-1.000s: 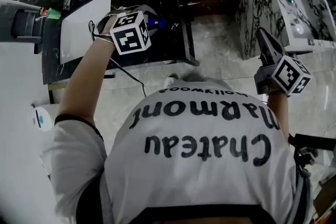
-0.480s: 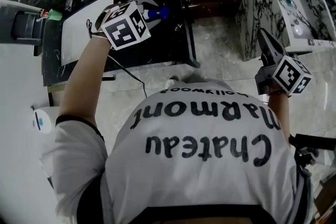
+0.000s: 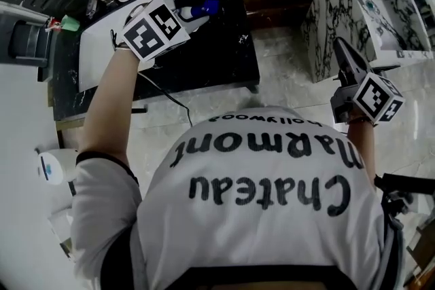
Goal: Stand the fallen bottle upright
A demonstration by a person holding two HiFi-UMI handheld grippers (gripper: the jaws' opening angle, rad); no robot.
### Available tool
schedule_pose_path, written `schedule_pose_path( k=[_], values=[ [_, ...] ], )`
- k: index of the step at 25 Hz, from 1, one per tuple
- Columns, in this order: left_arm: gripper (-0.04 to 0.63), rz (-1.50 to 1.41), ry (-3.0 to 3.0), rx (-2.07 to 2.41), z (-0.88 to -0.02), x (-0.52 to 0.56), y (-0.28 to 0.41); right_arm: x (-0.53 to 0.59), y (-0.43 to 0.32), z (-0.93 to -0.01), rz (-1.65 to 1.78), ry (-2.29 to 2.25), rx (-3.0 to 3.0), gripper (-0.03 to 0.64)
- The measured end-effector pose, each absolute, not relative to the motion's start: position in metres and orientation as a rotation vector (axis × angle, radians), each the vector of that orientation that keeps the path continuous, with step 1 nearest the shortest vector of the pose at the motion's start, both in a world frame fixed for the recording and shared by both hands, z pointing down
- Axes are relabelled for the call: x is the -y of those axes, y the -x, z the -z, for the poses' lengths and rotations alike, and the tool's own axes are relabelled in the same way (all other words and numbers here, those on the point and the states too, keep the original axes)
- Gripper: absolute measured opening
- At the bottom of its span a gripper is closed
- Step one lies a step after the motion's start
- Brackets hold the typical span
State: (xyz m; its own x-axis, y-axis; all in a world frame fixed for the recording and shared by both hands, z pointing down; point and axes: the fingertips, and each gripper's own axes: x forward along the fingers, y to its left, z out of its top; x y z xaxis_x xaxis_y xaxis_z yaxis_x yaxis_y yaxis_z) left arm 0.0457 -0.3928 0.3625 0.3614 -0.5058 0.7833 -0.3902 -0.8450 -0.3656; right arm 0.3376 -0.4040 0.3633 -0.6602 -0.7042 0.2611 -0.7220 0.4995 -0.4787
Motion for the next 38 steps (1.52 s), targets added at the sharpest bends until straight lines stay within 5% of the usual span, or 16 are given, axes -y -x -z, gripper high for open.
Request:
schedule_pose_path(
  k=[23,38],
  values=[
    [0.135,0.757,2.894,-1.099,-0.295,0.393,0.05,0.358,-0.228,-0.332,-0.719,-1.359,2.636,0.014],
    [0.133,0.715,2.903,-1.041,-0.294,0.377,0.068,0.334,-0.204,-0.33,-0.7,-1.416,2.608,0.014]
  ],
)
